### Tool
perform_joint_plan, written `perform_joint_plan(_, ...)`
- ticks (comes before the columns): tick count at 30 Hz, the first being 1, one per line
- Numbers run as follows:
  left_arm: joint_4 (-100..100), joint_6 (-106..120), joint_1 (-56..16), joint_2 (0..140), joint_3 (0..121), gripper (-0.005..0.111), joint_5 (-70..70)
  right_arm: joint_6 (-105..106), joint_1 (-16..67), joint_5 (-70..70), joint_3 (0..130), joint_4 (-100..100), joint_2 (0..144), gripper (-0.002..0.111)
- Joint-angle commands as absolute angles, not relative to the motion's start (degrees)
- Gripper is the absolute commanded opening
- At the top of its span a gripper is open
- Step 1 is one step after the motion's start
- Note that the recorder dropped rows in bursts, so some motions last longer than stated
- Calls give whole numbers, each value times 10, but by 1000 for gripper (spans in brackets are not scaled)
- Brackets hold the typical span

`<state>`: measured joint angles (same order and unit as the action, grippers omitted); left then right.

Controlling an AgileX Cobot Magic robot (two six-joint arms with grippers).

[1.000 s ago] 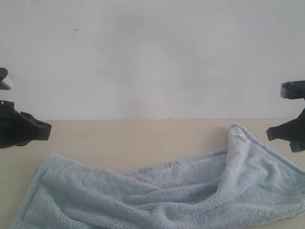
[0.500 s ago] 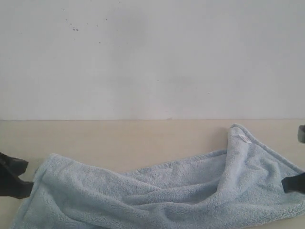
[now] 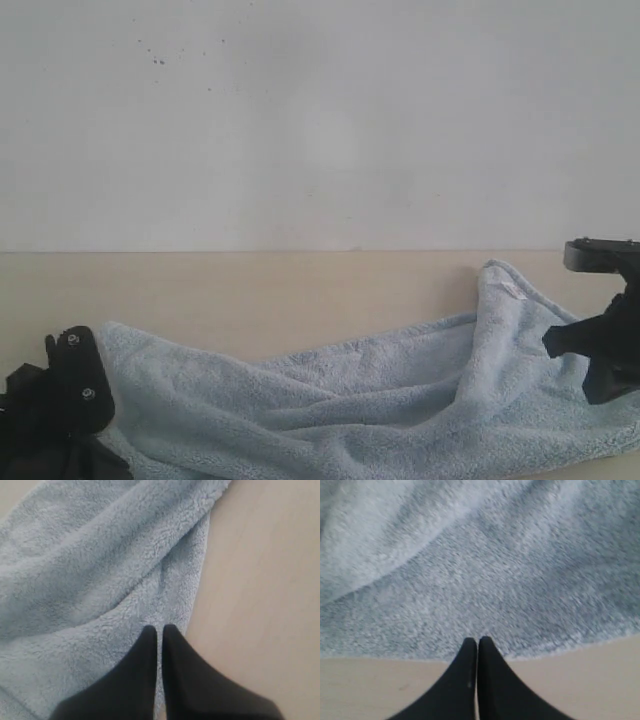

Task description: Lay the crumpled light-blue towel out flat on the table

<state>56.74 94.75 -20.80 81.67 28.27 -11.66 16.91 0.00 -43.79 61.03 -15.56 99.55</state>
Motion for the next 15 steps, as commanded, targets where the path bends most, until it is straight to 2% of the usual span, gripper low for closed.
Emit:
perform_joint_plan(1, 576, 952, -212, 857, 280, 4, -68, 215, -2, -446, 628, -189, 1027, 0)
perform_joint_plan(4, 576, 982, -212, 889, 280, 4, -55, 236, -2, -411, 628, -244, 1053, 0)
perform_joint_plan(9, 576, 1008, -212, 916, 294, 4, -45, 553, -2, -479, 628, -597, 1059, 0)
perform_joint_plan(15, 576, 1013, -212, 949, 294, 4, -48, 602, -2, -506, 628, -663, 1059, 0)
